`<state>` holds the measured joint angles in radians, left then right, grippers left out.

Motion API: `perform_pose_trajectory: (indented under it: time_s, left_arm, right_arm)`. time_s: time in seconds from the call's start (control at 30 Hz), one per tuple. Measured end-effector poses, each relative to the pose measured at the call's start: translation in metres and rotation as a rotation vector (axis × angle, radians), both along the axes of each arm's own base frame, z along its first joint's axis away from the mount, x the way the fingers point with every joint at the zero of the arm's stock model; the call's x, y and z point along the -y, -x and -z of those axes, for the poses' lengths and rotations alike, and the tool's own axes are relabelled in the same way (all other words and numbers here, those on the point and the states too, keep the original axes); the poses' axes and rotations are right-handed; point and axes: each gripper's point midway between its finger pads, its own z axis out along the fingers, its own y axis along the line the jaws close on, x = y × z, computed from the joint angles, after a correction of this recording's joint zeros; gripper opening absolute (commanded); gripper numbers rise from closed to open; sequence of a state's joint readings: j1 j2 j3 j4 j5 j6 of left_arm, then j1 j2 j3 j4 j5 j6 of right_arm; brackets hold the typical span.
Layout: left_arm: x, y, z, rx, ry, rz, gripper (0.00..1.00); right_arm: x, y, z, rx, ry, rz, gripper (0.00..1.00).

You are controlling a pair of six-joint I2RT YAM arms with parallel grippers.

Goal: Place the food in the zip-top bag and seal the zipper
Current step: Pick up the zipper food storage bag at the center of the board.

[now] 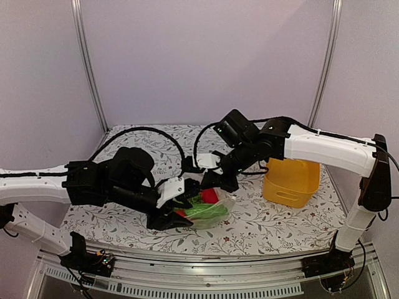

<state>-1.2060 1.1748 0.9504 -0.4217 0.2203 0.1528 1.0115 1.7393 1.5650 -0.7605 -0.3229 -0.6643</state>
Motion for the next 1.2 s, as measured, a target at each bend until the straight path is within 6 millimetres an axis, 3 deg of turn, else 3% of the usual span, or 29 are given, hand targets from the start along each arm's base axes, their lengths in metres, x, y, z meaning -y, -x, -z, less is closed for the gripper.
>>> perform_pose_trajectory:
  time_s: [0.17, 0.3, 0.47, 0.77, 0.83, 0.97, 1.03, 1.13, 1.2]
  left_arm:
    - [0.008, -0.006, 0.022, 0.015, -0.097, -0.039, 0.46]
    - [0.015, -0.015, 0.034, 0.041, -0.155, -0.080, 0.35]
    - [0.023, -0.030, 0.033, 0.087, -0.177, -0.133, 0.22]
    - [0.031, -0.039, 0.035, 0.124, -0.198, -0.147, 0.05]
    - [0.034, -0.041, 0.034, 0.131, -0.198, -0.151, 0.04]
    - [0.036, -0.047, 0.028, 0.162, -0.189, -0.170, 0.02]
    - [0.037, -0.052, 0.024, 0.183, -0.179, -0.188, 0.02]
    - [0.037, -0.061, 0.017, 0.209, -0.156, -0.223, 0.02]
    - [0.037, -0.068, 0.012, 0.225, -0.141, -0.251, 0.02]
  right_arm:
    - [0.002, -0.008, 0.000, 0.000, -0.002, 0.030, 0.01]
    - [0.002, -0.009, 0.000, -0.003, -0.002, 0.039, 0.01]
    - [0.002, -0.010, -0.001, -0.004, -0.004, 0.043, 0.01]
    - [0.003, -0.010, -0.005, -0.026, -0.021, 0.053, 0.04]
    - [0.005, -0.010, -0.011, -0.037, -0.038, 0.055, 0.08]
    - [0.026, -0.014, -0.040, -0.065, -0.118, 0.075, 0.46]
    - [0.047, -0.023, -0.062, -0.069, -0.181, 0.112, 0.59]
    - [0.082, -0.032, -0.083, -0.062, -0.267, 0.164, 0.62]
    - [0.101, -0.033, -0.085, -0.075, -0.300, 0.186, 0.63]
